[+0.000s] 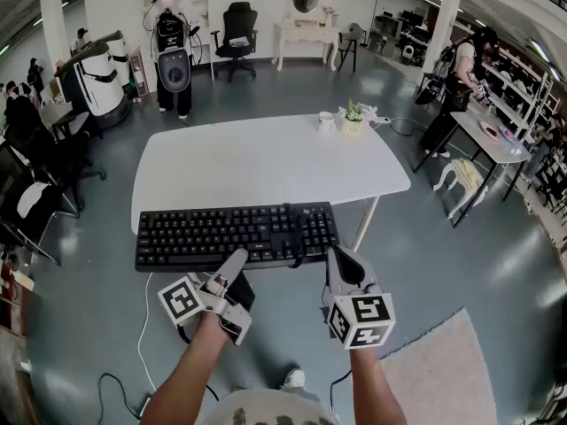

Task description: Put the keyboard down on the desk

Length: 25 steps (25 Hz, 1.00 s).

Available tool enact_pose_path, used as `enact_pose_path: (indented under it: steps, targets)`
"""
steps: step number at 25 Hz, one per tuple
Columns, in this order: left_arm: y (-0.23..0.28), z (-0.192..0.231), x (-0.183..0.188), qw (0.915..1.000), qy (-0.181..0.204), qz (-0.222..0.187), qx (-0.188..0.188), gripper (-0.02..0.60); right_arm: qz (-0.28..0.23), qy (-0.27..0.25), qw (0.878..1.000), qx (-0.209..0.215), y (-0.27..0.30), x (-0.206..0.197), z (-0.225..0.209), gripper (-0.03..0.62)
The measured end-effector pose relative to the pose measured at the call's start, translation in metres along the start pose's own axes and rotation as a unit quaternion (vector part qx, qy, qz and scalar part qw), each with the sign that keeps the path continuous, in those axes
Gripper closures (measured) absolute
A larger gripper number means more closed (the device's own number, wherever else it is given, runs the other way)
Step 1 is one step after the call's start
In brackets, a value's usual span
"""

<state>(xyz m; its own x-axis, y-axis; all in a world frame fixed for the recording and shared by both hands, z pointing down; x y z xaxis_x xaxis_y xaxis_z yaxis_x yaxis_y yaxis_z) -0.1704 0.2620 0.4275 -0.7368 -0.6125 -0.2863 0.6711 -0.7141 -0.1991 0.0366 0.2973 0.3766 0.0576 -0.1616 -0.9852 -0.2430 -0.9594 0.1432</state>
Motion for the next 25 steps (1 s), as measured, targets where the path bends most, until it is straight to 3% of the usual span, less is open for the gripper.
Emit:
enact_pose_path:
  steps: [8,15,25]
  targets:
    - [0.007,0.004,-0.011,0.9998,0.001,-0.016,0.008,0.492,0.002,0.012,1.000,0.012,0.001,-0.006,-0.022,0.594]
    - [0.044,0.001,-0.046,0.9992,0.005,-0.035,0.018,0.492,0.004,0.013,0.999,0.040,0.001,-0.002,-0.070,0.594]
    - [0.076,0.010,-0.051,0.9988,0.007,-0.043,0.024,0.492,0.013,0.021,0.998,0.053,0.018,-0.010,-0.097,0.594]
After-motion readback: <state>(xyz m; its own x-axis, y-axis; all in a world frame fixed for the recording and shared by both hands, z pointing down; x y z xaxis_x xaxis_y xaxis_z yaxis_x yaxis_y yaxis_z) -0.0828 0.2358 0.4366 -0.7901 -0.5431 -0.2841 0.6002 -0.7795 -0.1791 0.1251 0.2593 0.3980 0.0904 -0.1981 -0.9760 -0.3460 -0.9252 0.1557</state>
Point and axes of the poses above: the fingertips, and each gripper's own axes: y forward along the fingers, z to its left, x out of its top, the point moved 3 cm from there along -y, backward along the fingers, and after that the axes turned 4 degrees about y, right-handed, at the moved point
